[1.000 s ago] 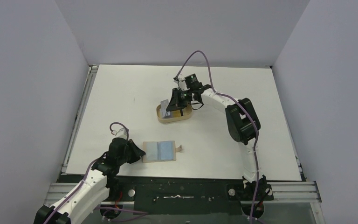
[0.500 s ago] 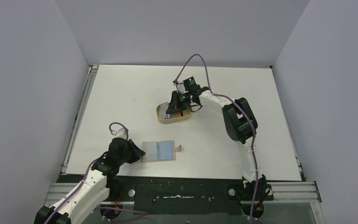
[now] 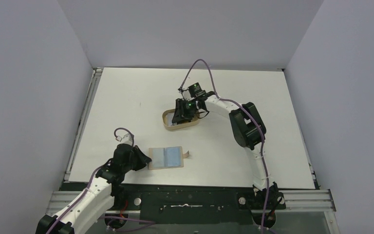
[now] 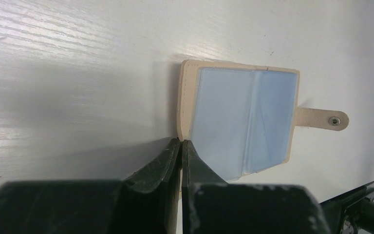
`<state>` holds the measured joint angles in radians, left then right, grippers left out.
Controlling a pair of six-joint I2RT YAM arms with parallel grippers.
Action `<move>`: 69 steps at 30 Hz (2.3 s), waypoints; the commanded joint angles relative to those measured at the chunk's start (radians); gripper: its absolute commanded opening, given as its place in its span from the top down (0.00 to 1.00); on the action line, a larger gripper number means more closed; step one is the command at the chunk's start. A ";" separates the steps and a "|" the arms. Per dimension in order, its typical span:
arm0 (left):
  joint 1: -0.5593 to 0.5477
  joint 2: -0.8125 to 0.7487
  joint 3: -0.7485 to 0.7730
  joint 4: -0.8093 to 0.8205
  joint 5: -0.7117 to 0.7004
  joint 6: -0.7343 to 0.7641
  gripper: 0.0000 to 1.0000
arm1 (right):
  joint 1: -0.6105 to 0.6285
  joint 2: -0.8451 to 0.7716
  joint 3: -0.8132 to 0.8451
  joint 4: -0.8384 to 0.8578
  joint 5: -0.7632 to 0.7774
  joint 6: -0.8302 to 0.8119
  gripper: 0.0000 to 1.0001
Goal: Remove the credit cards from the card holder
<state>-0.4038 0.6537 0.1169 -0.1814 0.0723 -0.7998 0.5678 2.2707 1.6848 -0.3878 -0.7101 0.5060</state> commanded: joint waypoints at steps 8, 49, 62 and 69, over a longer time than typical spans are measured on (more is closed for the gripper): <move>0.011 0.009 0.111 -0.019 -0.092 0.054 1.00 | -0.009 -0.074 0.151 -0.167 0.163 -0.140 0.36; -0.164 0.103 0.114 0.108 -0.440 0.072 1.00 | -0.001 -1.121 -0.727 0.093 0.322 0.037 0.00; -0.205 -0.016 0.116 0.032 -0.371 0.144 1.00 | 0.255 -1.079 -0.916 0.270 0.515 0.149 0.00; -0.205 -0.069 0.125 -0.033 -0.373 0.134 1.00 | 0.331 -1.008 -0.904 0.239 0.623 0.162 0.00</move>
<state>-0.6037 0.5907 0.2184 -0.1886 -0.3046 -0.6754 0.8680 1.2564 0.7452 -0.1974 -0.1890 0.6460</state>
